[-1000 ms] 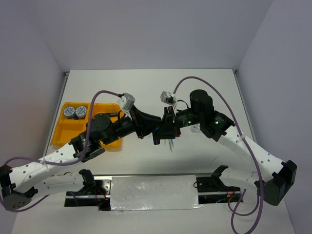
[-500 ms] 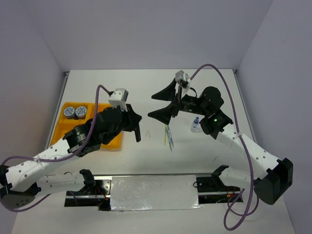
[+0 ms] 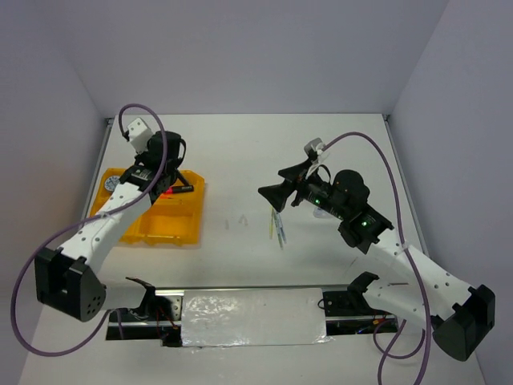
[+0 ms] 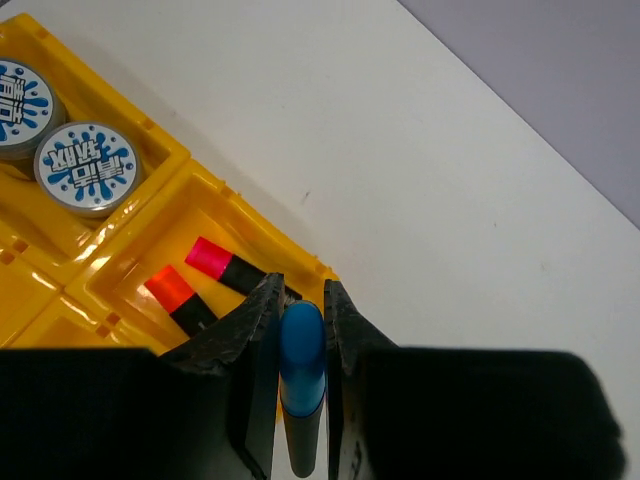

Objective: Sort the stationery into containers
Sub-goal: Place the pen in the storage box, then pick up the pen from the center of the board.

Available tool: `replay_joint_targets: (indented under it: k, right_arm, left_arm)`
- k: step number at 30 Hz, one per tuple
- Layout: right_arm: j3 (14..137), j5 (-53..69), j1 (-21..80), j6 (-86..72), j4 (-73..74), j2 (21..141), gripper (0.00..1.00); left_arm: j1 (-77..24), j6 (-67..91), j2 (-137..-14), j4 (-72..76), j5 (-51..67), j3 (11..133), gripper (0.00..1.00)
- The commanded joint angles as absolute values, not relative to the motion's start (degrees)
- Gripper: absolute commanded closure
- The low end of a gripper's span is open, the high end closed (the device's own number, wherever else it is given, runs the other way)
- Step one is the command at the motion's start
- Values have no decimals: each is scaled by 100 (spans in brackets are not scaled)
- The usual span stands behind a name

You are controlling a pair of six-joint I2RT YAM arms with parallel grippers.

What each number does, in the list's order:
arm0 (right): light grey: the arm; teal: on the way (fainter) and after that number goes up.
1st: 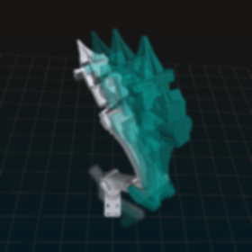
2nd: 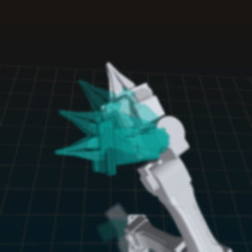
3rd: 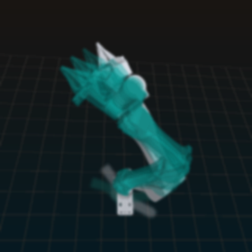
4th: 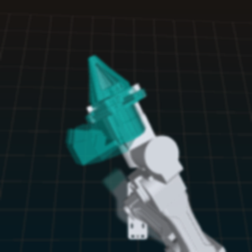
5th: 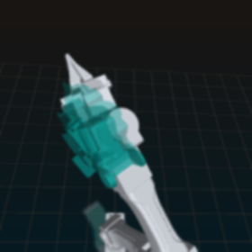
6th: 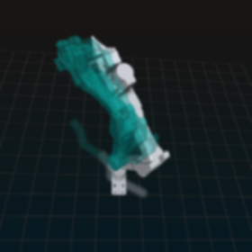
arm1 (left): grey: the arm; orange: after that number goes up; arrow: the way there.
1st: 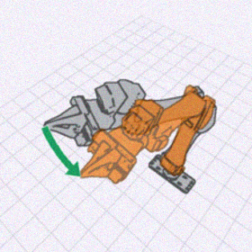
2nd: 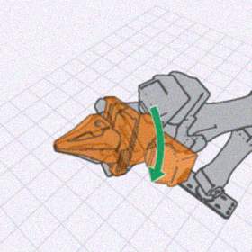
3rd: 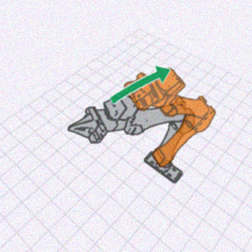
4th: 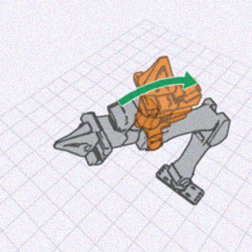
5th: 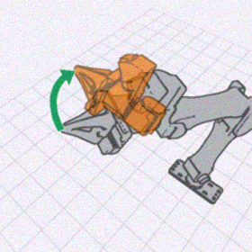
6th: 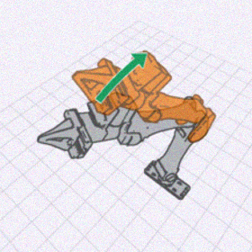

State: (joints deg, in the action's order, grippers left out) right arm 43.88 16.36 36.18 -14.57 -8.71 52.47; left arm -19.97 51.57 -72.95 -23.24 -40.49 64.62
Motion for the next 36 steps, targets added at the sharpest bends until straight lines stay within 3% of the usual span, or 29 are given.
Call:
replay_joint_targets:
  k: [1, 6, 11, 14, 15, 16, 17, 18, 19, 21, 28, 30, 34, 36]
  right_arm:
    - [4219, 1152, 3823, -1512, -704, 5036, 0]
    - [4017, 994, 3867, -1485, -405, 4677, 0]
    - [3999, 782, 3858, -1406, -97, 4439, 0]
    - [4060, 888, 3867, -1354, -44, 4386, 0]
    - [4078, 888, 3867, -1345, -44, 4386, 0]
    - [4087, 879, 3858, -1327, -44, 4412, 0]
    - [4087, 818, 3867, -1336, -44, 4430, 0]
    - [4096, 791, 3867, -1336, -44, 4491, 0]
    - [4104, 774, 3867, -1362, -44, 4543, 0]
    - [4139, 616, 3858, -1423, 140, 4675, 0]
    - [4754, -938, 3911, -2416, 1596, 5869, 0]
    - [5034, -1482, 3999, -2592, 1958, 6475, 5]
    - [5308, -1925, 4210, -2733, 2478, 7311, 36]
    - [5317, -1942, 4210, -2760, 2461, 7584, 46]
  left_arm:
    - [-1802, 5458, -7707, -1433, -4544, 6530, 100]
    - [-1460, 5764, -8331, -1573, -4667, 6610, 96]
    - [-1354, 6134, -8648, -1688, -4931, 6460, 84]
    - [-1327, 6152, -8780, -1713, -4843, 6477, 71]
    - [-1318, 6144, -8798, -1740, -4808, 6486, 65]
    - [-1318, 6178, -8807, -1801, -4799, 6478, 50]
    - [-1318, 6214, -8772, -1793, -4721, 6434, 42]
    - [-1318, 6205, -8745, -1749, -4702, 6381, 21]
    - [-1318, 6231, -8702, -1766, -4676, 6294, 11]
    - [-1318, 6319, -8587, -2002, -4623, 6258, 3]
    - [-1449, 5708, -7473, -2565, -4001, 6231, 1]
    - [-1581, 5319, -7278, -2741, -3457, 6502, 1]
    - [-2116, 4126, -6935, -3136, -2559, 6829, 1]
    - [-2267, 3546, -6865, -3225, -1929, 6899, 1]
